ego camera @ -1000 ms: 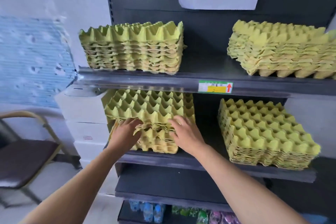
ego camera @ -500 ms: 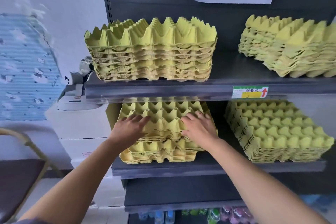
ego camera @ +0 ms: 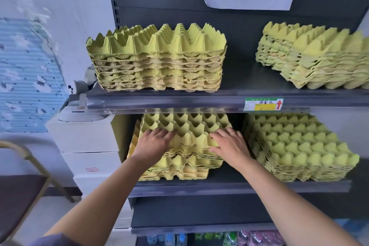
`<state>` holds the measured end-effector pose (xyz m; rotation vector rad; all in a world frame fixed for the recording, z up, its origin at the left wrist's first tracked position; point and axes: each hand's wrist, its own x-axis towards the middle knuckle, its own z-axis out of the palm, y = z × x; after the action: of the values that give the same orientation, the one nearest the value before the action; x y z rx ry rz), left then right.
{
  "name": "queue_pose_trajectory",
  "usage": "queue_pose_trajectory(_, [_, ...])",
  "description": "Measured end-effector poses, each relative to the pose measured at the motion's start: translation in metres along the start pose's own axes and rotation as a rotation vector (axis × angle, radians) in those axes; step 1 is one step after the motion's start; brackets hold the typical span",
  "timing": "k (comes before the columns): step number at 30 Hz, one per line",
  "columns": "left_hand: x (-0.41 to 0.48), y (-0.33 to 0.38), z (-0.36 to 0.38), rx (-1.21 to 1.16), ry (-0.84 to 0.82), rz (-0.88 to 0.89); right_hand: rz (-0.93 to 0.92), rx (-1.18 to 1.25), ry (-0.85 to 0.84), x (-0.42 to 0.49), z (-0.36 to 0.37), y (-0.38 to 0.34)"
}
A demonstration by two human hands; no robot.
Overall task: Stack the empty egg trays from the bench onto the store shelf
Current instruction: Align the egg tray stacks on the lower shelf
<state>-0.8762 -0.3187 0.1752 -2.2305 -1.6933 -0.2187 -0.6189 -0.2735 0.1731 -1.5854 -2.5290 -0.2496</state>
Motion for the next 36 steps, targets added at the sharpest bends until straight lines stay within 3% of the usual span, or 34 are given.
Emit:
queue_pose_trajectory(3, [-0.007,0.004,0.011,0.003,-0.048,-0.015,-0.011,0.055,-0.058,-0.007,0.017,-0.001])
queue_pose_trajectory(7, [-0.011,0.002,0.005,-0.162,0.067,-0.041,-0.009,0.18,0.059,-0.012,0.021,0.006])
queue_pose_trajectory(10, [-0.015,-0.003,0.004,-0.315,0.185,-0.263,0.212,0.365,0.174,-0.012,0.02,0.012])
queue_pose_trajectory(14, [-0.012,-0.006,0.011,-0.687,0.256,-0.55,0.447,0.818,-0.01,-0.009,0.026,0.01])
queue_pose_trajectory(16, [-0.012,-0.006,0.014,-0.973,0.267,-0.635,0.497,0.948,0.025,-0.008,0.027,0.01])
queue_pose_trajectory(19, [-0.016,-0.002,0.016,-1.123,0.352,-0.766,0.716,1.127,0.063,0.0,0.03,0.011])
queue_pose_trajectory(21, [-0.014,-0.003,0.019,-1.23,0.312,-0.906,0.88,1.233,-0.012,0.007,0.032,0.012])
queue_pose_trajectory(23, [-0.01,-0.009,0.023,-1.419,0.146,-1.017,0.967,1.386,-0.033,0.012,0.036,0.013])
queue_pose_trajectory(26, [-0.009,-0.017,0.027,-1.579,-0.015,-1.06,0.972,1.455,0.084,0.015,0.041,0.012])
queue_pose_trajectory(30, [-0.011,-0.02,0.023,-1.637,0.144,-1.05,0.918,1.443,0.21,0.019,0.037,0.002])
queue_pose_trajectory(36, [-0.034,-0.028,0.035,-1.556,0.239,-1.093,0.866,1.38,0.163,0.026,0.038,-0.023])
